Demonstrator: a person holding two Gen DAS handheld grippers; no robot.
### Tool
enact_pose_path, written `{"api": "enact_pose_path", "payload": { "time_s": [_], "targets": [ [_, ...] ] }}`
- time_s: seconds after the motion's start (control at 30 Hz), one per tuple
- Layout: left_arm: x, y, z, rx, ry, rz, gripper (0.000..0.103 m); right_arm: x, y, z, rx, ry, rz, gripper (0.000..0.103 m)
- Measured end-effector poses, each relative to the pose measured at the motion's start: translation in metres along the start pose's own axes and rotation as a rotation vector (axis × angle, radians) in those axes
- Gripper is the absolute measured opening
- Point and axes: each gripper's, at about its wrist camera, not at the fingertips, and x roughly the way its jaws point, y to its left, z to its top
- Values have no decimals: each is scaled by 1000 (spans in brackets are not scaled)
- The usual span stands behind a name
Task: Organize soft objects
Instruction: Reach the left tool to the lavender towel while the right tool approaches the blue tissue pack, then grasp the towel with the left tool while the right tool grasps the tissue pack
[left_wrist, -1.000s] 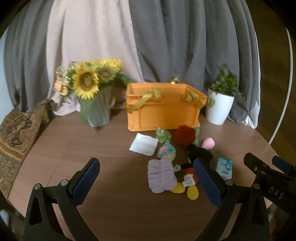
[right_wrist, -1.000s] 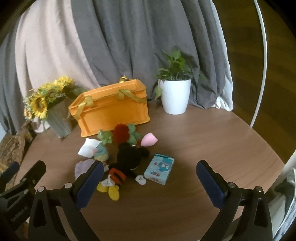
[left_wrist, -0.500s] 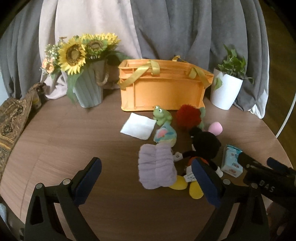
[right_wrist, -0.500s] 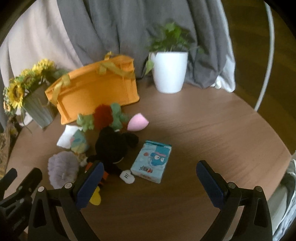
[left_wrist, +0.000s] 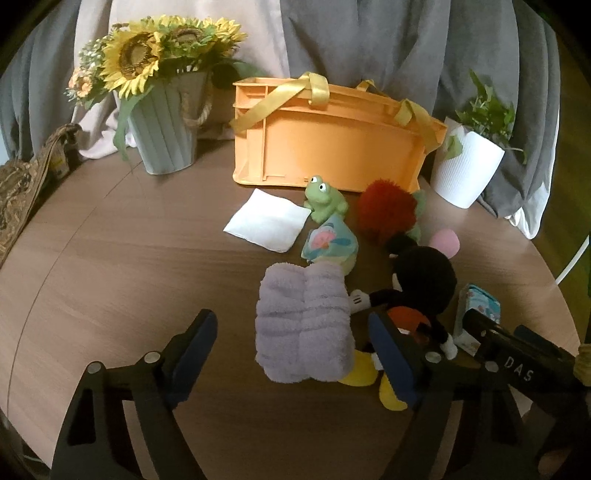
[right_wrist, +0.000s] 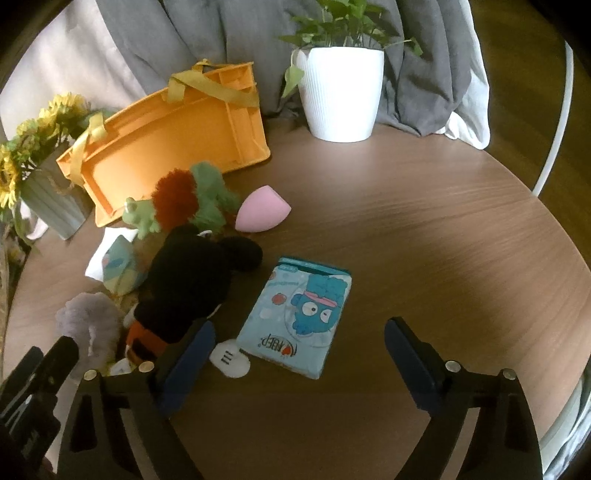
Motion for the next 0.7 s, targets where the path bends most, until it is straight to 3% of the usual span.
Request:
{"api": "enact_pose_path", "payload": {
  "time_s": [0.13, 0.2, 0.3, 0.47, 0.5, 0.7],
  "targets": [
    [10, 1, 1, -7, 33, -11, 73, 9, -1, 2, 7, 23, 2, 88],
    [15, 1, 1, -6, 55, -20, 60, 14, 0, 3, 5, 38, 1, 86],
    [19, 1, -1, 1, 80, -41, 50, 21, -1, 3, 9, 67, 5, 80],
    [14, -4, 1, 27, 54, -27, 46, 24, -3, 3, 2, 83, 9, 70],
    [13, -5, 2, 32, 50, -25, 46, 23, -3, 4, -3, 82, 14, 64],
    [4, -9, 6, 53, 21, -17, 43, 20, -5, 4, -8, 79, 26, 61]
  ]
}}
